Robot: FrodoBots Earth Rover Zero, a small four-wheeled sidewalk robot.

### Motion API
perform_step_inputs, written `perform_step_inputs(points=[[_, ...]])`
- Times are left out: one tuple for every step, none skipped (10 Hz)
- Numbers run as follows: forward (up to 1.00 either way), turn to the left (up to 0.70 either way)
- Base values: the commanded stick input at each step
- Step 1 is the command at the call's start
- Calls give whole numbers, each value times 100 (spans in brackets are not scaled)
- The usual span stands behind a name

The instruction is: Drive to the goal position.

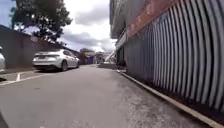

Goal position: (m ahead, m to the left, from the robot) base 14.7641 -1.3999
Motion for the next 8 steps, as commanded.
perform_step_inputs(points=[[45, 0], [45, 0], [45, 0], [45, 0], [45, 0], [45, 0], [45, 0], [45, 0]])
